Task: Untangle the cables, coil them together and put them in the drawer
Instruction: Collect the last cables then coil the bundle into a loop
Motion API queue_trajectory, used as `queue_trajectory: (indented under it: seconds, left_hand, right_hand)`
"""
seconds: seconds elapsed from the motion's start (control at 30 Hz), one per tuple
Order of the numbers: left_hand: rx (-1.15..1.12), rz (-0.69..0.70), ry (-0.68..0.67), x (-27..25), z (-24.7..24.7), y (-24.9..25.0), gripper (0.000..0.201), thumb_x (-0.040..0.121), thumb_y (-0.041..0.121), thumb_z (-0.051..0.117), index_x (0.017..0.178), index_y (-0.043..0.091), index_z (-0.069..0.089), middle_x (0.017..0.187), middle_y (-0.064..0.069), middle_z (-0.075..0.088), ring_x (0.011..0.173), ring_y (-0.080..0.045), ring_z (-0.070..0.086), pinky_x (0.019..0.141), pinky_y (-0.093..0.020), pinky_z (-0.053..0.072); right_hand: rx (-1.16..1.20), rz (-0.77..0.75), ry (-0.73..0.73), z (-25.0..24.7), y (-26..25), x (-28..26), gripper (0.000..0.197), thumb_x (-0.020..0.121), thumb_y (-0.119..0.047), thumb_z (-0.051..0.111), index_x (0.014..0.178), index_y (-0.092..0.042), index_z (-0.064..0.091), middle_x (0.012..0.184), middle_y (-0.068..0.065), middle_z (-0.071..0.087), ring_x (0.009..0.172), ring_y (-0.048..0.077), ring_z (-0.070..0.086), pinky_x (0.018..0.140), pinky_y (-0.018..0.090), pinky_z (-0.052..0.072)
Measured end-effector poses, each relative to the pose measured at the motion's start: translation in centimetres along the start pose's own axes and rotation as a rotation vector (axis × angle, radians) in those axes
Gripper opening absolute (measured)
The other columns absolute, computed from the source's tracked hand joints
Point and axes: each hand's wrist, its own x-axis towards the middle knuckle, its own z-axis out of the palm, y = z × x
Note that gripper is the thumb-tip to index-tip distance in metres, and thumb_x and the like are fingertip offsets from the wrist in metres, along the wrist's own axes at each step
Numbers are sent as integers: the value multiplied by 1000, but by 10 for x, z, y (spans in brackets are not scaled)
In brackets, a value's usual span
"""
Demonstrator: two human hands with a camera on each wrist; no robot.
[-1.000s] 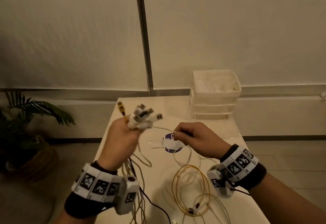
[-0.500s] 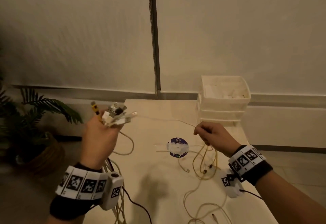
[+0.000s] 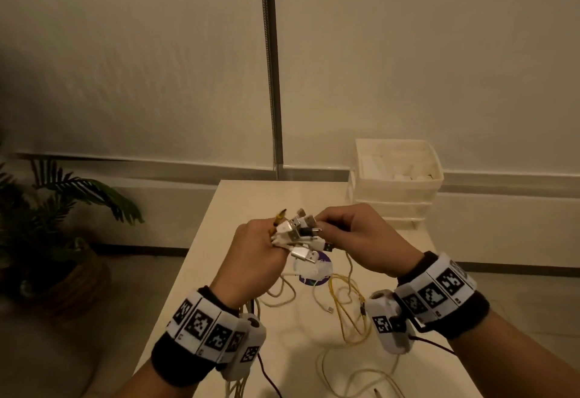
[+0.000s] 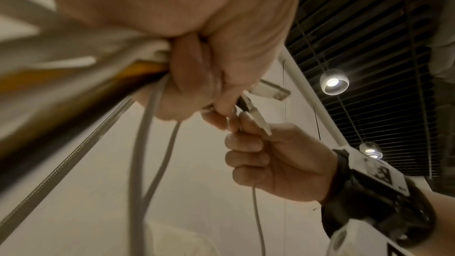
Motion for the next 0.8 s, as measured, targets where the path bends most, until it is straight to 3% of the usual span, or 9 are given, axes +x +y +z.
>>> queue_trajectory:
  seconds: [0.13, 0.2, 0.27, 0.33, 0.43, 0.6, 0.7, 0.8]
  left_hand:
    - [-50, -63, 202, 4, -12, -19, 25, 80, 10, 49, 67, 19, 68, 49, 14, 58, 49, -6, 51, 47, -23, 35]
    - [-69, -132, 333, 9, -26, -34, 20, 85, 9, 56, 74, 12, 72, 52, 8, 59, 48, -6, 50, 49, -27, 38]
    - [-81, -203, 458, 11, -42, -49, 21, 88, 8, 60, 68, 8, 65, 56, -5, 58, 54, -24, 52, 55, -38, 42]
    - [-156, -284, 566, 11, -57, -61, 22, 86, 7, 56, 65, 10, 57, 61, -11, 54, 59, -26, 50, 59, -44, 42]
    - [-294, -359, 691, 7, -73, -65, 28, 86, -4, 52, 70, 18, 58, 67, -7, 54, 66, -27, 51, 65, -43, 41]
    - [-210, -298, 669, -1, -70, -54, 41, 82, -11, 48, 62, 23, 44, 58, -1, 43, 54, -20, 39, 56, -35, 36]
    - [-254, -313, 602, -6, -66, -58, 29, 86, -9, 48, 66, 12, 50, 62, -11, 47, 59, -27, 44, 61, -41, 40]
    - [-265, -319, 586, -15, -71, -62, 22, 88, -4, 50, 68, 5, 53, 60, -11, 48, 60, -27, 44, 58, -40, 38]
  right_hand:
    - [-5, 52, -24, -1, 13, -6, 18, 97, -19, 55, 96, -15, 73, 61, -12, 61, 60, 1, 54, 61, 18, 45]
    - [-11, 118, -8, -3, 31, -11, 20, 97, -17, 54, 94, -11, 73, 57, -19, 60, 56, -1, 51, 57, 11, 39]
    - [-12, 165, 20, -5, 52, -17, 21, 97, -13, 54, 90, -7, 73, 55, -20, 59, 55, -2, 50, 56, 10, 38]
    - [-31, 197, 33, -6, 72, -21, 22, 96, -13, 54, 86, -9, 73, 53, -17, 57, 54, 0, 48, 57, 14, 38]
    - [-53, 227, 88, -9, 95, -25, 24, 96, -15, 55, 80, -16, 72, 55, -10, 53, 55, 6, 47, 55, 16, 38]
    - [-150, 240, 157, -8, 114, -18, 22, 96, -18, 55, 79, -19, 69, 60, -5, 56, 56, 2, 48, 59, 19, 39]
    - [-162, 259, 201, -5, 112, -18, 24, 97, -17, 53, 79, -19, 68, 60, -4, 56, 54, 0, 47, 59, 16, 37]
    - [-115, 291, 194, -3, 105, -35, 23, 97, -16, 53, 79, -17, 68, 59, -2, 57, 53, 1, 48, 57, 22, 41]
